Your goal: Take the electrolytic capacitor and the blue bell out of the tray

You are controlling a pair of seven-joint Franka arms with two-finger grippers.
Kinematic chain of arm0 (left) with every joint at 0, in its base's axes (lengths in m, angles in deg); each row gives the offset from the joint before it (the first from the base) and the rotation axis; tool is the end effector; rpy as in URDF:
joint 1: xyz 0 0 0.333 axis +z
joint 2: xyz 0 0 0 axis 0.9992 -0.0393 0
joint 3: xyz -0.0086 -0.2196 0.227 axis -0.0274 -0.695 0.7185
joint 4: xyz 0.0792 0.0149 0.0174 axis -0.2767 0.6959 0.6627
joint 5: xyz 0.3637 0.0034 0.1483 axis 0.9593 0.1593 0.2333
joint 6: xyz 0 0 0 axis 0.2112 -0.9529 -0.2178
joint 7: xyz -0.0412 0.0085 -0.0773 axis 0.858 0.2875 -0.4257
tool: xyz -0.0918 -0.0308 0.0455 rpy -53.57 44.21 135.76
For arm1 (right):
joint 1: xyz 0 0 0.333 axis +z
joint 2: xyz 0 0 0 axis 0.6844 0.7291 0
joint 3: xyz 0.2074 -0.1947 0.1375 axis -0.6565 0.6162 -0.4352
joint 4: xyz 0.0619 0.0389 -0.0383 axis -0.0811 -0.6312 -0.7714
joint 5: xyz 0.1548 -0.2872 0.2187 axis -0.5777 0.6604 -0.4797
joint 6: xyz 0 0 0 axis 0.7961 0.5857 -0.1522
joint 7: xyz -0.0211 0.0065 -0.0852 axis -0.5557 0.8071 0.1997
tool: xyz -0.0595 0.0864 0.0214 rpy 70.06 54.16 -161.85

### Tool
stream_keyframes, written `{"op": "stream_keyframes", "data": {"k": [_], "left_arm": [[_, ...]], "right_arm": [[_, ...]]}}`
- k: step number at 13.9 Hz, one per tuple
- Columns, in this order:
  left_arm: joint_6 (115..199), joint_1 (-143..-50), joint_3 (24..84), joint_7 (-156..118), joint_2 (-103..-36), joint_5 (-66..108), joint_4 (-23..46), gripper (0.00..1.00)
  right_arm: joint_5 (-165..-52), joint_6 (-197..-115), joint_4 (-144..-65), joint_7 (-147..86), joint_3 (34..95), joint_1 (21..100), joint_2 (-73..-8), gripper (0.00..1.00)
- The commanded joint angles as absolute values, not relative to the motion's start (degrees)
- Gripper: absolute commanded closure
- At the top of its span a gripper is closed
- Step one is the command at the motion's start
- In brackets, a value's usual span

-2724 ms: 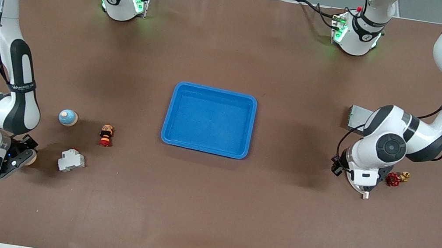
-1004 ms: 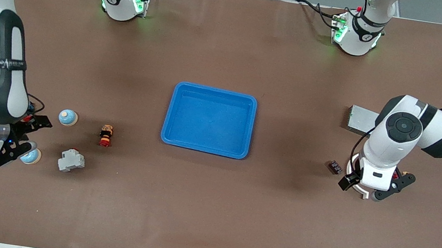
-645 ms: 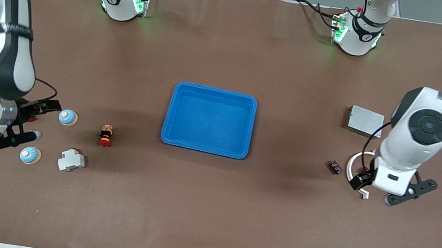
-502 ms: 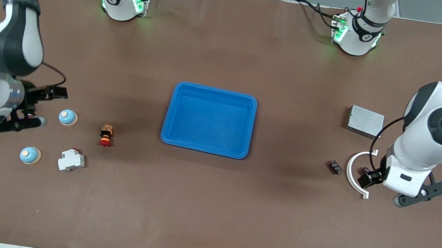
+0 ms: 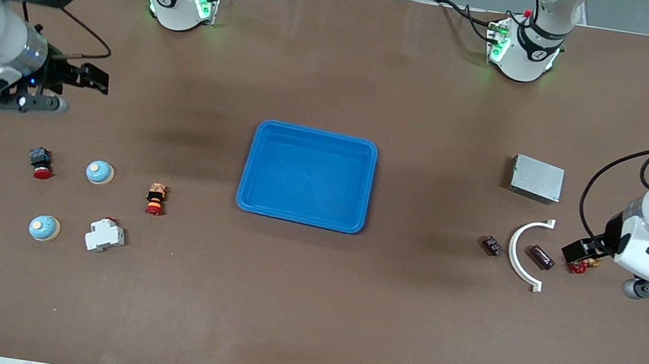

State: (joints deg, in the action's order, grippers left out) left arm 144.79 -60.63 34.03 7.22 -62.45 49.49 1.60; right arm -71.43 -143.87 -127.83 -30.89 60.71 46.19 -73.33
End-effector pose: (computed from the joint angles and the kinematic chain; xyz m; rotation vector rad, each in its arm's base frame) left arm 0.6431 -0.0504 0.4919 -2.9855 -0.4809 -0.1001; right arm 0.4857 0.0099 0.4640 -3.1148 -0.1897 0.2661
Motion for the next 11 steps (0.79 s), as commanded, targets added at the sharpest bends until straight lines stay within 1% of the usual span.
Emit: {"op": "stream_keyframes", "data": {"k": [1, 3, 4, 5, 9, 10, 11], "left_arm": [[141.73, -62.68, 35.99, 2.66, -58.24, 47.16, 1.05, 0.0], [139.19, -70.74, 45.97, 0.02, -53.94, 41.04, 1.93, 0.0], [138.66, -74.0, 50.38, -2.17, -52.0, 38.13, 2.45, 0.0], [137.78, -76.03, 53.03, -3.85, -50.33, 36.88, 3.33, 0.0], [135.06, -82.46, 59.2, -4.22, -46.36, 34.59, 2.81, 0.0], [133.92, -82.56, 59.65, -4.56, -46.1, 34.06, 2.46, 0.0], [132.95, -82.82, 61.57, -5.44, -45.75, 33.27, 2.2, 0.0]], "right_arm": [[-71.79, -147.83, -134.71, -29.72, 60.36, 44.07, -79.85, 0.0], [-71.61, -147.57, -130.52, -29.8, 60.36, 43.98, -79.32, 0.0], [-71.61, -147.22, -127.18, -29.8, 60.44, 43.98, -77.67, 0.0], [-71.53, -145.56, -122.71, -29.72, 60.36, 43.98, -74.87, 0.0], [-71.09, -129.93, -99.96, -27.27, 60.45, 43.28, -63.26, 0.0], [-71.26, -128.77, -96.95, -24.73, 60.45, 42.67, -62.02, 0.0], [-71.35, -129.02, -95.87, -22.62, 60.36, 42.75, -61.75, 0.0]]}}
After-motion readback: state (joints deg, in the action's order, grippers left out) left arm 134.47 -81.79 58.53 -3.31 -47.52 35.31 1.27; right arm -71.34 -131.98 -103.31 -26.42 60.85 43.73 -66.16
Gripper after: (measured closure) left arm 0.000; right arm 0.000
